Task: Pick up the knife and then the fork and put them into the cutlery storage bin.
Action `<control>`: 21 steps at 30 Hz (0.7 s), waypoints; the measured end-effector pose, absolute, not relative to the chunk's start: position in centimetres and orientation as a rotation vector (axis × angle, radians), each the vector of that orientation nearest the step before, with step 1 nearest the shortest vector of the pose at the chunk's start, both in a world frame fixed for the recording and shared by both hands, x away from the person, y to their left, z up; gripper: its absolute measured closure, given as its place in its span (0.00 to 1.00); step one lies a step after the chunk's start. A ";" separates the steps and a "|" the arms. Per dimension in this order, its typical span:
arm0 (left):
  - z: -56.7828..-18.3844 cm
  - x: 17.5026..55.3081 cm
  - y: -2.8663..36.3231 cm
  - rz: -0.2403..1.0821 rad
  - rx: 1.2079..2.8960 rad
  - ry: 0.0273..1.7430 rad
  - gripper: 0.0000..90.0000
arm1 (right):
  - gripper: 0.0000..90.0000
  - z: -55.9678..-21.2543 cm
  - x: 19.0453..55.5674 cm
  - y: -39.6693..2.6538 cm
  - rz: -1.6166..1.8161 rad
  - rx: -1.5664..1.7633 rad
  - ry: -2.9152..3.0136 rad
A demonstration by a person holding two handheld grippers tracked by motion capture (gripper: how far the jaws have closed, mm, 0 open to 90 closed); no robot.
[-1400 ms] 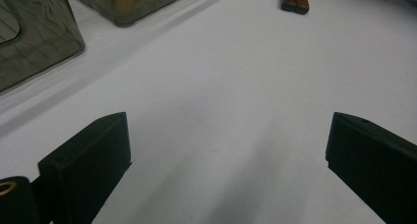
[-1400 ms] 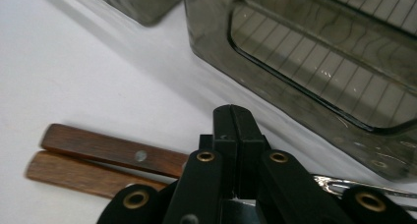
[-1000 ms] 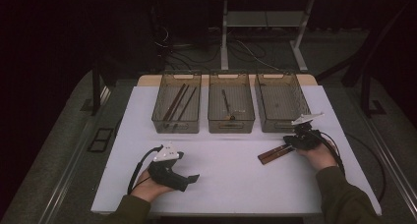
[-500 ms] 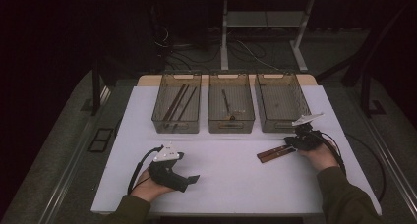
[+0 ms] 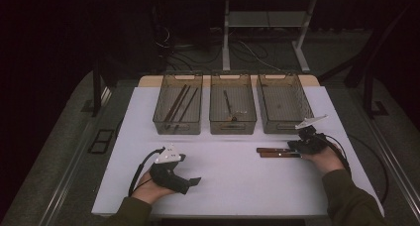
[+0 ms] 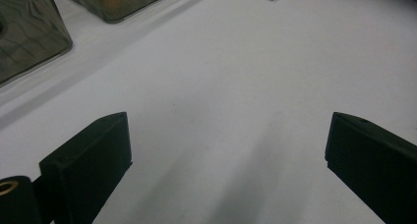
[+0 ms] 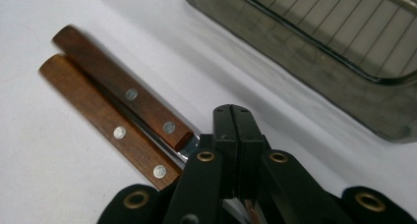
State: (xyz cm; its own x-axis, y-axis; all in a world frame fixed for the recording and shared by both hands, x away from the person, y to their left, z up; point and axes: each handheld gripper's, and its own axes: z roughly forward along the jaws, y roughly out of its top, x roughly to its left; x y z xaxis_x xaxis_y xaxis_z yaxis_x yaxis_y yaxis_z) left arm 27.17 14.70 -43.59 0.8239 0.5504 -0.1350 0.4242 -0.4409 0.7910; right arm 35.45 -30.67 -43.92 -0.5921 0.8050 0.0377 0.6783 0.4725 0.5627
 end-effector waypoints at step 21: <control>-43.6 27.1 14.7 0.168 2.104 0.705 0.03 | 1.00 -43.6 34.4 -30.6 0.772 1.237 2.574</control>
